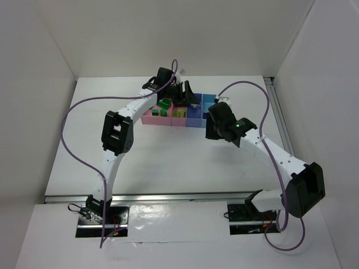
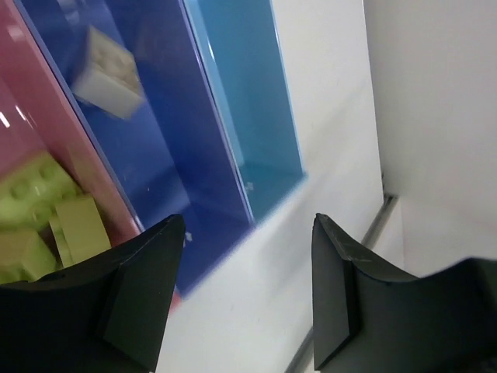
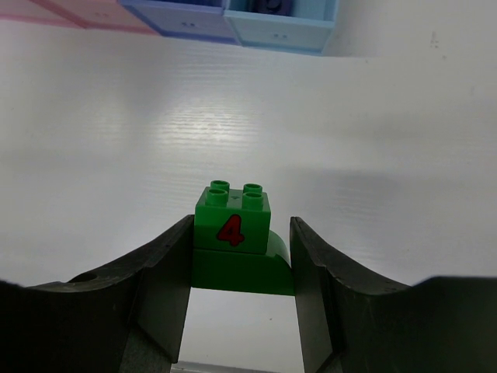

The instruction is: Sort the legos into containers by color

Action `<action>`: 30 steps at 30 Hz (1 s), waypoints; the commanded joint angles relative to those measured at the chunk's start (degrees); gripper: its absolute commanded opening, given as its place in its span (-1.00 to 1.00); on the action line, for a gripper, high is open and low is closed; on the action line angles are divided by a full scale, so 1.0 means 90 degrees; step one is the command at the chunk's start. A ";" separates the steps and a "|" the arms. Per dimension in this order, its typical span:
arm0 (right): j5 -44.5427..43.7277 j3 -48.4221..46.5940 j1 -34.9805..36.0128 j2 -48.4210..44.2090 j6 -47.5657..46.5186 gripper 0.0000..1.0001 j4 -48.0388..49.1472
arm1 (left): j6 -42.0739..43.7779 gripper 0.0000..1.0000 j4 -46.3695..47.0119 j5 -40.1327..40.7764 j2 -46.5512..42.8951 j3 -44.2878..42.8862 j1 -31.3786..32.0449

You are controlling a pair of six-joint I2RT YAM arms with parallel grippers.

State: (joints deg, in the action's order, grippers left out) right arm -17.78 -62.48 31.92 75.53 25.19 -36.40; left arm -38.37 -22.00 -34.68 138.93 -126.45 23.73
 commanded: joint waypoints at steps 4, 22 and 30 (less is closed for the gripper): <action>0.1552 -0.0089 -0.0041 0.0269 -0.0581 -0.45 0.0732 | 0.0747 0.40 -0.0017 -0.0824 -0.1900 0.1850 -0.0369; -0.0094 -0.1964 0.1502 0.3600 -0.1851 0.74 0.0920 | 0.1939 0.48 -0.1560 0.1148 -0.5164 0.6218 -0.1542; 0.0578 -0.1076 0.1288 0.2546 -0.0731 0.78 0.0901 | 0.1754 0.48 -0.1433 0.1021 -0.4969 0.6082 -0.1542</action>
State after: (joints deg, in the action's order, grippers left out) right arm -14.61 -73.73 44.69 103.22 12.64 -29.28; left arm -22.61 -35.51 -24.91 94.13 -70.02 9.93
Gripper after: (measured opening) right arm 0.908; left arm 0.740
